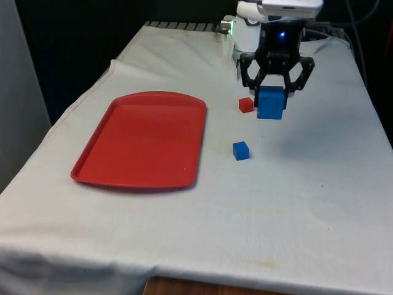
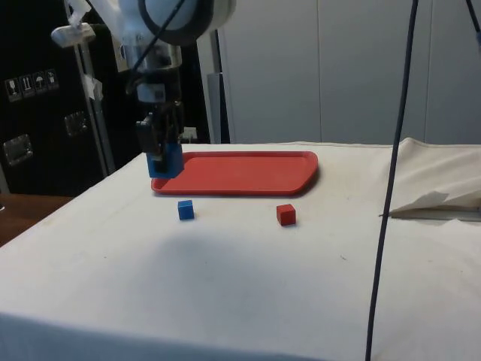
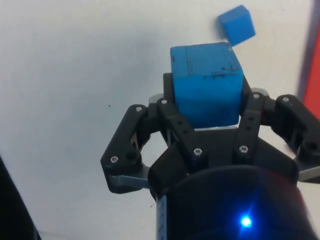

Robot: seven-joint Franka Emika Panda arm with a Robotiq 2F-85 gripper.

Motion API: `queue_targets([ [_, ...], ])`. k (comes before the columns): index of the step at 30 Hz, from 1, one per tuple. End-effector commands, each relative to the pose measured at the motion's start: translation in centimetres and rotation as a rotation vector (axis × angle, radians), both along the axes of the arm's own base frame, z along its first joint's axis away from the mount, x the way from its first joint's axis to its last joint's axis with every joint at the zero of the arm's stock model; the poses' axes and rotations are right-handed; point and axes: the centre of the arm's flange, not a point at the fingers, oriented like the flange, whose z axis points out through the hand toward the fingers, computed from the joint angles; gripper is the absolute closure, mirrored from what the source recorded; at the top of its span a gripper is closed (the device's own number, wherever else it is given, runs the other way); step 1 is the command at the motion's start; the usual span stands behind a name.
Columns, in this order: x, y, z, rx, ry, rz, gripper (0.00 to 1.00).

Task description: Pick up the largest block and place it onto the tray.

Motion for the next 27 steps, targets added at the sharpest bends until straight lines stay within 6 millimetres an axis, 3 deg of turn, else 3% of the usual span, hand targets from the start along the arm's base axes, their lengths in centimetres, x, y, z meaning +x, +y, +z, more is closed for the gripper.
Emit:
queue_targets([
  [1,-0.2,-0.6,0.1,0.002,0.002,0.000,1.00],
  [19,-0.4,-6.2,-0.1,-0.032,0.013,-0.018,1.00],
  [27,-0.8,-9.8,-0.1,-0.038,0.016,-0.024,1.00],
])
